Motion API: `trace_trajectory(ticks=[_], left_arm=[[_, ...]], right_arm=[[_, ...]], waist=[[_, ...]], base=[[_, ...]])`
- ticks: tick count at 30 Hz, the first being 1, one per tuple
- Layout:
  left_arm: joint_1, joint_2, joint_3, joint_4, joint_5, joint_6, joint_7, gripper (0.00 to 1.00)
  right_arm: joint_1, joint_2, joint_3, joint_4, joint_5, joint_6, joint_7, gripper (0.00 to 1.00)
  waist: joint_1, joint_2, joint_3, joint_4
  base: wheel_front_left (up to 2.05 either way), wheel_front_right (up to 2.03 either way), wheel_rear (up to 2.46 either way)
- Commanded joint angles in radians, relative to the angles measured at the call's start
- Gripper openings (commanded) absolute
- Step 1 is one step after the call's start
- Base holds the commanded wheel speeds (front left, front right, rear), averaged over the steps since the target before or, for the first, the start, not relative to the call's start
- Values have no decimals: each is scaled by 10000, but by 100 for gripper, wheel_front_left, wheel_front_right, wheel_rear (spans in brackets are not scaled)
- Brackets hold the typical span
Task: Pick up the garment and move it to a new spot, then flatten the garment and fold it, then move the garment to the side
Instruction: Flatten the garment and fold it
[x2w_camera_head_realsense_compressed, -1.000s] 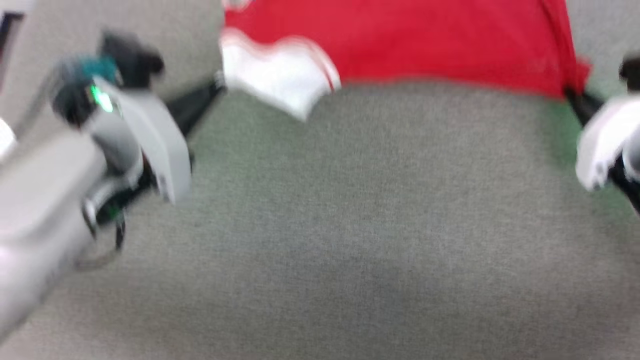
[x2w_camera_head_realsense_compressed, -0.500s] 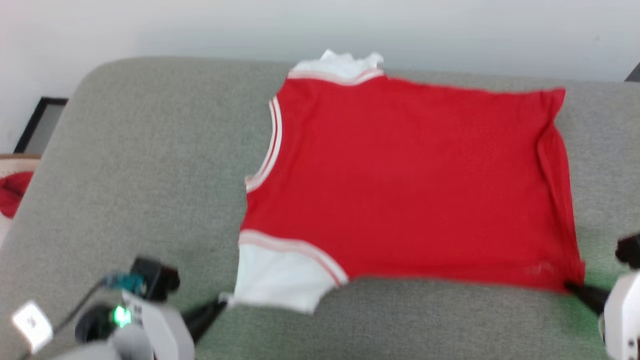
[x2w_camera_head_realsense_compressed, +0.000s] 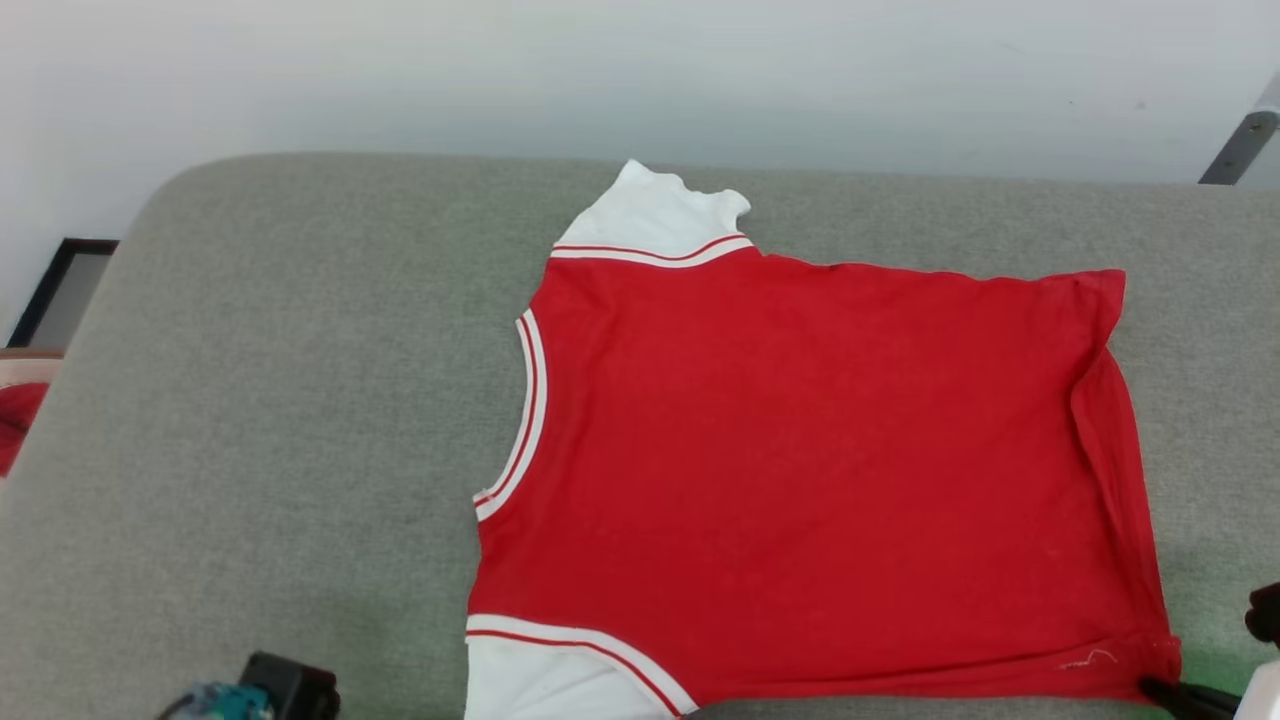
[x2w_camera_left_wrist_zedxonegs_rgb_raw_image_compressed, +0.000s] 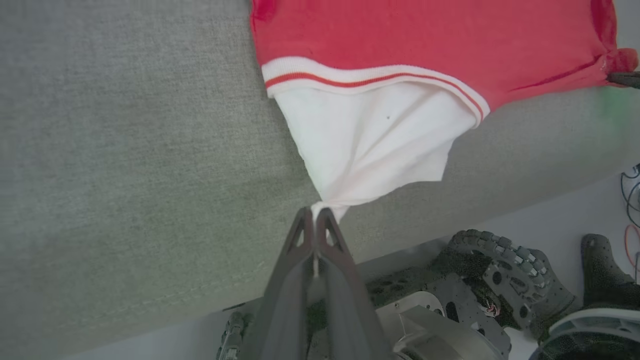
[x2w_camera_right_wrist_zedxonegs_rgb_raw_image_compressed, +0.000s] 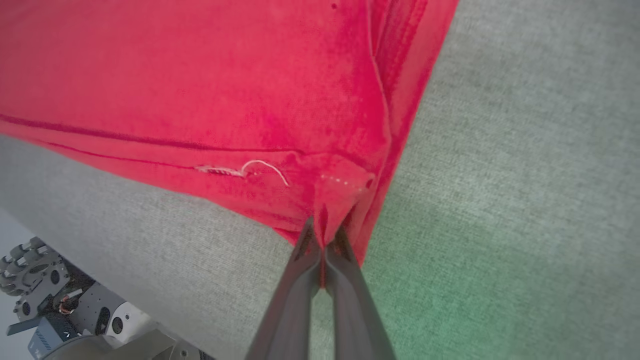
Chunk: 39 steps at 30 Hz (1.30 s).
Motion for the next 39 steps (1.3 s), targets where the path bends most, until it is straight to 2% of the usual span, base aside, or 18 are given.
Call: trace_trajectory(ticks=[1,7,10,13,18,22,27,33,39], left_arm=[[-202,186,83,-126,106,121,63,0],[-1204,837,422,-745,764,255,628,0],[-1976,1094,665,-818,1229,89,1119,0],[-2825,1028,863,-576,1719,-293,1693,0],[-4134,311,1094,692,2219,-1383,2358,0],[-4935,-575,1085,2081,2401,-2314,2713,0],[-5574,-1625,928,3772,2488,-3190,3029,0],[-5841,-2621,785,5600,2197,-3914,3281,0],[-5811,-3243,626,6957,1891,-4303,3527,0]], right_arm=[[61,-8,-164,-108,-80,-11,124,0],[-351,250,-955,-662,-380,-11,717,0],[-708,491,-1451,-871,-752,-11,1115,0],[-1140,817,-1936,-977,-1196,-11,1509,0],[-1896,1444,-2314,-886,-1929,-11,2072,0],[-2518,1902,-2415,-537,-2415,-11,2401,0],[-3058,2379,-2416,1,-2772,-11,2737,0],[-3479,2711,-2287,426,-2998,-11,2930,0],[-3843,2800,-2142,768,-3001,-11,3032,0]], waist=[[0,0,33,-87],[0,0,155,-429],[0,0,263,-610],[0,0,402,-722],[0,0,703,-832],[0,0,991,-872],[0,0,1326,-870],[0,0,1636,-880],[0,0,1785,-872]], base=[[0,0,0],[0,0,0],[0,0,0],[0,0,0],[0,0,0],[0,0,0],[0,0,0],[0,0,0],[0,0,0]])
